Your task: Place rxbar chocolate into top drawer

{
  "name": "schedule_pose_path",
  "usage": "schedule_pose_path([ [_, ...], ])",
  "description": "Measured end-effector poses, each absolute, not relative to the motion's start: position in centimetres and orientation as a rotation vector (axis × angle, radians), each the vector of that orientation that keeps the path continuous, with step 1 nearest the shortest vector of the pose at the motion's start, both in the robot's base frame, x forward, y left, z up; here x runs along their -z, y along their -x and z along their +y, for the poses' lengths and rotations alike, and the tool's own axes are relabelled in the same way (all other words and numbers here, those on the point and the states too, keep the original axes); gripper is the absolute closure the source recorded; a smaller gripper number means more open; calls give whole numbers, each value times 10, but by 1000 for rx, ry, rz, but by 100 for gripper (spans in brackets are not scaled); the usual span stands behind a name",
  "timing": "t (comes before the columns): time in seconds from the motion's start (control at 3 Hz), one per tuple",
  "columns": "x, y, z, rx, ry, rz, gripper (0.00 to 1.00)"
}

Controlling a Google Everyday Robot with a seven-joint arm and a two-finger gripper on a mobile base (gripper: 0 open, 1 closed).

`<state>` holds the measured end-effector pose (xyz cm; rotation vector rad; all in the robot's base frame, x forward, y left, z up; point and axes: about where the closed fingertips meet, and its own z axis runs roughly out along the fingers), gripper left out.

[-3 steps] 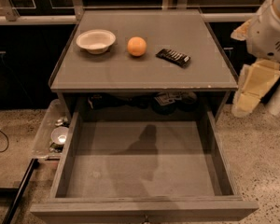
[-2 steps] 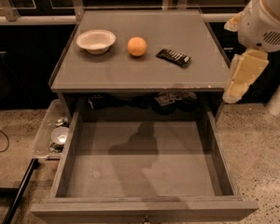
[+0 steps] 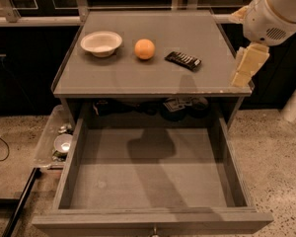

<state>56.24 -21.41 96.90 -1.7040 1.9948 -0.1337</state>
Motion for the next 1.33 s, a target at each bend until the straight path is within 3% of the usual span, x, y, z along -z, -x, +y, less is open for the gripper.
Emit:
schedule_pose_path([
  [1.33, -926, -639, -175, -126, 1565, 1819, 0],
])
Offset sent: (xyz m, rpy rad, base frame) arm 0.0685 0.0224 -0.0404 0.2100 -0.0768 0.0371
